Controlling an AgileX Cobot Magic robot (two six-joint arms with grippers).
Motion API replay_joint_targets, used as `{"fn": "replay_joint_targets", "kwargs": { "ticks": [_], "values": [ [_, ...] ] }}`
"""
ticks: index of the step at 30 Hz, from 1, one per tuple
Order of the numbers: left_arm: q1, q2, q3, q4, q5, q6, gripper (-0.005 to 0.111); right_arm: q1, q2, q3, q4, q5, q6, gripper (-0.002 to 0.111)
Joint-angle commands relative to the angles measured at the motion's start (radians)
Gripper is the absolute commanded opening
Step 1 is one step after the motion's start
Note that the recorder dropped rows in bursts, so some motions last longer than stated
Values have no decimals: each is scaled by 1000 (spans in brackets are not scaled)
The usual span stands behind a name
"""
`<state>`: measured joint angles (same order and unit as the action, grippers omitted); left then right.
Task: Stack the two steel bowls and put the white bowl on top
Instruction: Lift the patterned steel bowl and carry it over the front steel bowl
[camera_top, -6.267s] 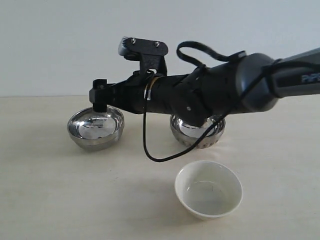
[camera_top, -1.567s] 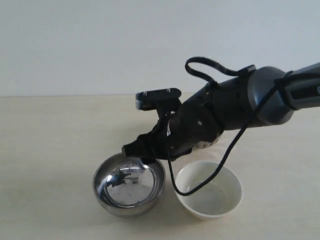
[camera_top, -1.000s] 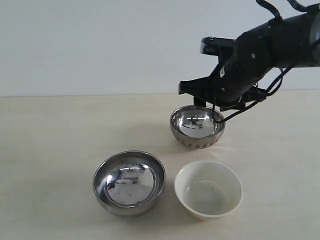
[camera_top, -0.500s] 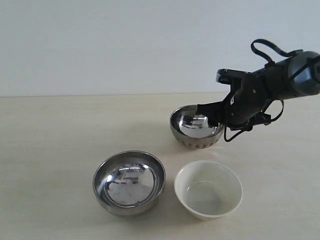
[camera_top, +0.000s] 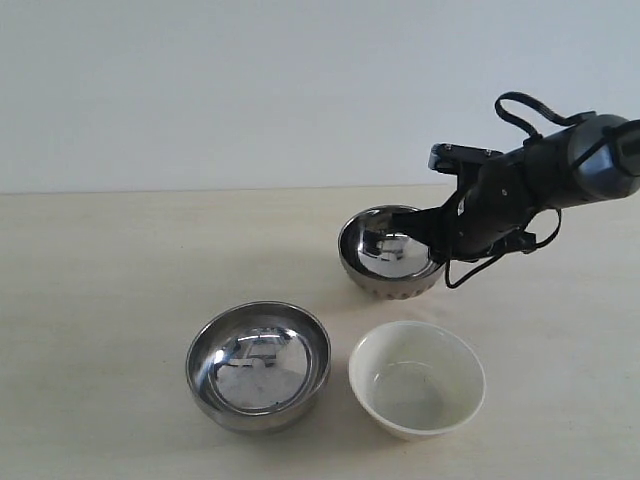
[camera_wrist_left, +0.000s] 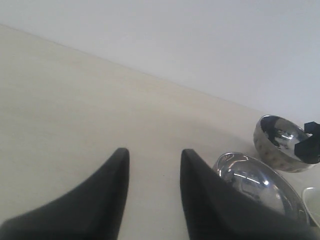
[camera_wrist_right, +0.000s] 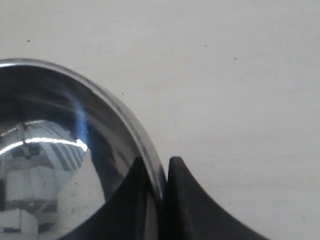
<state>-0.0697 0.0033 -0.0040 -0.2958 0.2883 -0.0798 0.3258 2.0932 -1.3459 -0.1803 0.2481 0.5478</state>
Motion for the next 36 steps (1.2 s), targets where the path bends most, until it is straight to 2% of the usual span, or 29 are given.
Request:
{"fn": "replay_joint_targets", "kwargs": {
  "ticks": [1,7,13,18,22,36],
  "values": [
    [3,-3,4,-3,-3,1,32,4,-84,-4,-10,33,-13,0],
    [3,-3,4,-3,-3,1,32,64,-189,-4,68,101,-126,0],
    [3,-3,4,-3,-3,1,32,186,-268,-4,204,211,-284,0],
    [3,-3,4,-3,-3,1,32,317,-271,-4,219,260,-293,0],
    [3,-3,4,-3,-3,1,32,381,-256,-4,222,273,-287,0],
    [3,-3,4,-3,-3,1,32,393,-151,-4,217,300,-224,0]
  ]
}}
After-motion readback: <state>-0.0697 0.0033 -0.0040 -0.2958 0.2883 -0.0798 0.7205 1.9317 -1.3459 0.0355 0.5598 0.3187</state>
